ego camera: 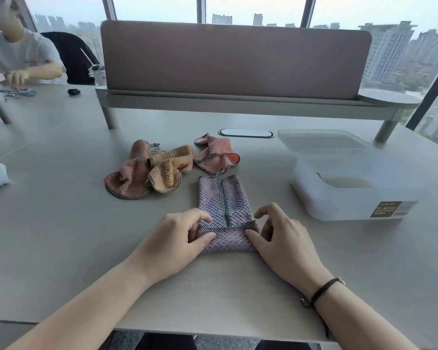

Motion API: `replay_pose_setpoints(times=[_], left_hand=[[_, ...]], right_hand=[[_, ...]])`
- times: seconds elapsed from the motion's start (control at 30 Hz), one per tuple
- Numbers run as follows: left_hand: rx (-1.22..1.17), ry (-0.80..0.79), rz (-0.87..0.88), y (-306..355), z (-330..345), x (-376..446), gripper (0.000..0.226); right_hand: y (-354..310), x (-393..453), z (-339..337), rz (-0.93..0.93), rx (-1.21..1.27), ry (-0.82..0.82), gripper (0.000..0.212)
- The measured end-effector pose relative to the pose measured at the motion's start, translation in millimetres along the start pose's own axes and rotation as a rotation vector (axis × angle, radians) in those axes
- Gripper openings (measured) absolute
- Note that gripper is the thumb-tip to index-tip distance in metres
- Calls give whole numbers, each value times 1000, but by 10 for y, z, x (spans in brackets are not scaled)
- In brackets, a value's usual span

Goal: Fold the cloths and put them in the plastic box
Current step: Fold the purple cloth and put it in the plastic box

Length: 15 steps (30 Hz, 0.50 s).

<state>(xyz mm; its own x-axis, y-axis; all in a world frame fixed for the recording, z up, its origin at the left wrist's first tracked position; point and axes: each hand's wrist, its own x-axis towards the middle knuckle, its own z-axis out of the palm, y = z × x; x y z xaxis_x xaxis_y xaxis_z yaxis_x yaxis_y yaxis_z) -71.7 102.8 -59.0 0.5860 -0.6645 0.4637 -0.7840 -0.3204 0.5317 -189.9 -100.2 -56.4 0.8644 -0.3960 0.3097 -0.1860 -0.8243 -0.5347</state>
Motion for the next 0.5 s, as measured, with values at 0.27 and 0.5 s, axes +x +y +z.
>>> replay_pose_setpoints(times=[0.27,0.5], left_hand=[[10,101,223,97,-126,-30,6],[28,-225,321,128,-63,-78,36]], right_hand=[[3,-44,-23,-98,3,28,15],[24,-26,-5,-87,10,-12,3]])
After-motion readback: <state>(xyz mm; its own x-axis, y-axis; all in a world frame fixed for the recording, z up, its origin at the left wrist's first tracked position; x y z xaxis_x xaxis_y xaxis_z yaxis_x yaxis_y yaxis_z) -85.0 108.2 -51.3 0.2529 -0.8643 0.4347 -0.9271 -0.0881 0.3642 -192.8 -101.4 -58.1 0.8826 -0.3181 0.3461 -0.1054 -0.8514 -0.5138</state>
